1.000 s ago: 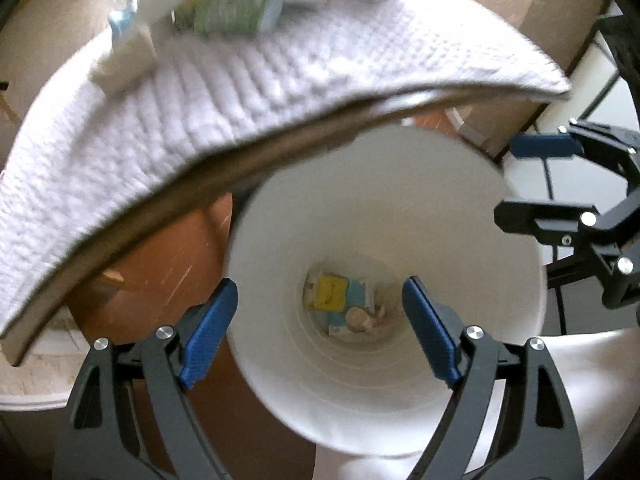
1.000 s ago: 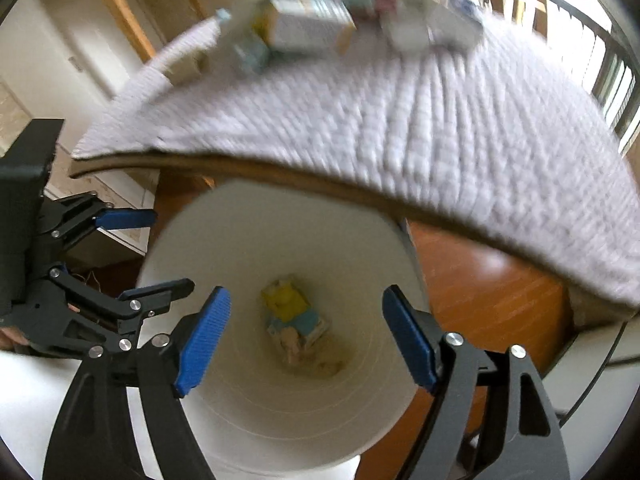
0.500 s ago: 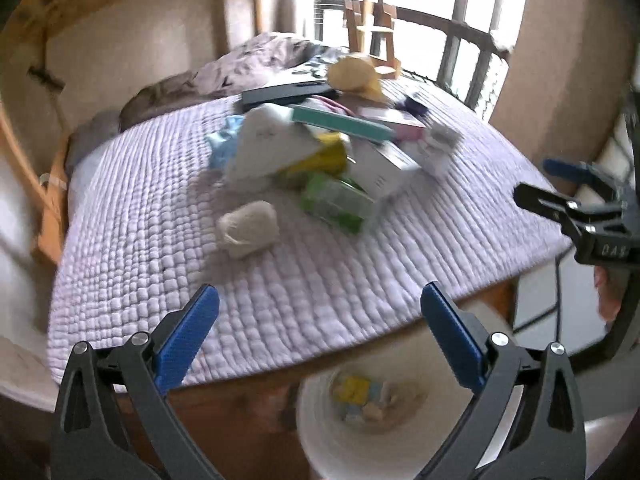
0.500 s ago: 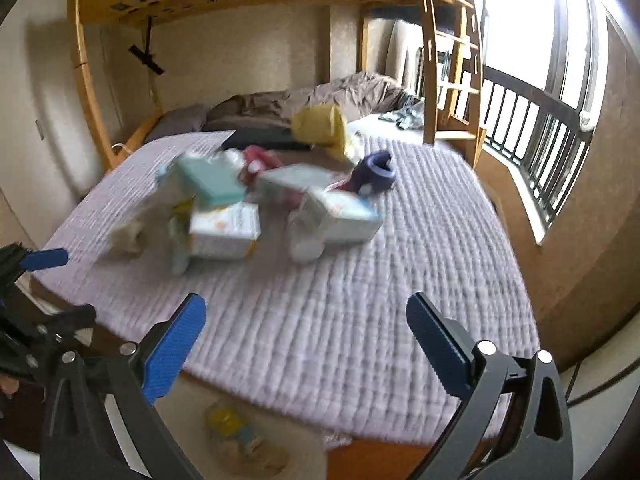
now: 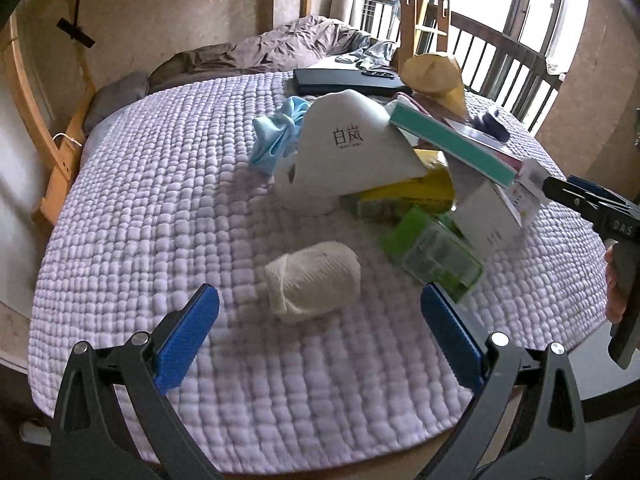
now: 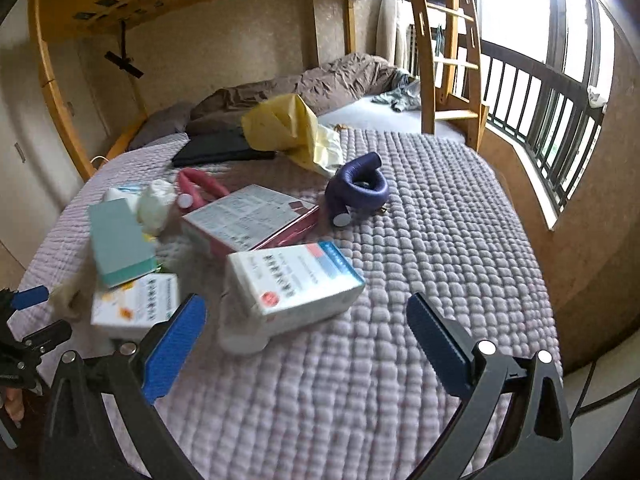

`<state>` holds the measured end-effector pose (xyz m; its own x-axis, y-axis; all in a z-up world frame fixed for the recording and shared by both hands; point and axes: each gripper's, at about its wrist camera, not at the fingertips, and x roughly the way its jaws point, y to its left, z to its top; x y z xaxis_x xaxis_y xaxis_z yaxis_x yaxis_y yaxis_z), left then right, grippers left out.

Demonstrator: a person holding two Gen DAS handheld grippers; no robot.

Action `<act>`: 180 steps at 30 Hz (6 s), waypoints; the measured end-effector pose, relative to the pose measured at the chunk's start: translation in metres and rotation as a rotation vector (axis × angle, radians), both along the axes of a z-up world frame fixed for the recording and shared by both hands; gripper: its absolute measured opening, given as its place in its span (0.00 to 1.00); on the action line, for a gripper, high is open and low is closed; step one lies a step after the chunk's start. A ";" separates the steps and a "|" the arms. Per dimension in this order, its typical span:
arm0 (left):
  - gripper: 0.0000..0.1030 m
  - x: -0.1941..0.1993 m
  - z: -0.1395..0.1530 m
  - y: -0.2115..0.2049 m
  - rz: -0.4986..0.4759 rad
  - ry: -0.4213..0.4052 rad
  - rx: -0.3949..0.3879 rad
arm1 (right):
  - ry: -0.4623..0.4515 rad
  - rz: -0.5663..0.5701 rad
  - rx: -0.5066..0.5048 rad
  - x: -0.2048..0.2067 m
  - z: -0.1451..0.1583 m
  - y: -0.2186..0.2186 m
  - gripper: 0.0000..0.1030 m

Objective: Collect trash
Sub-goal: 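Move both open tools back over the items on the blanket, then grasp the white ear-drop box with the right tool while the left tool grasps the rolled tissue, then carry the ear-drop box and the rolled tissue off the bed over the white bin, then open the right tool to drop the box while the left tool drops the tissue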

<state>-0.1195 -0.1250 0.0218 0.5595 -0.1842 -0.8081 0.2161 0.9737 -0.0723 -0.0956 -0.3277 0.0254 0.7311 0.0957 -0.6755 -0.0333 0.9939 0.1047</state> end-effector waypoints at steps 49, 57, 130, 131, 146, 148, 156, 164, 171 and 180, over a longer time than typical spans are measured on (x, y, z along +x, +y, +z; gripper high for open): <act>0.47 0.011 0.000 0.002 0.007 -0.002 0.048 | 0.024 0.037 0.047 0.004 -0.005 0.004 0.80; 0.47 0.007 0.004 0.005 0.008 -0.002 0.043 | 0.029 0.044 0.047 -0.012 -0.003 0.006 0.80; 0.47 -0.124 0.015 -0.013 -0.239 0.050 -0.035 | 0.122 0.314 0.149 -0.169 -0.010 0.067 0.81; 0.47 -0.126 0.014 -0.014 -0.246 0.055 -0.035 | 0.126 0.317 0.149 -0.171 -0.011 0.068 0.80; 0.47 -0.141 -0.012 -0.027 -0.377 0.120 -0.007 | 0.199 0.346 0.141 -0.179 -0.037 0.077 0.80; 0.47 -0.141 -0.017 -0.028 -0.390 0.131 -0.002 | 0.207 0.343 0.135 -0.179 -0.042 0.078 0.80; 0.47 -0.137 -0.037 -0.036 -0.411 0.162 0.034 | 0.244 0.322 0.114 -0.178 -0.061 0.079 0.80; 0.47 -0.131 -0.050 -0.044 -0.412 0.177 0.049 | 0.258 0.311 0.081 -0.177 -0.077 0.088 0.80; 0.47 -0.132 -0.058 -0.039 -0.413 0.186 0.064 | 0.269 0.313 0.066 -0.177 -0.088 0.098 0.80; 0.47 -0.131 -0.068 -0.044 -0.414 0.192 0.077 | 0.296 0.320 0.058 -0.176 -0.101 0.108 0.81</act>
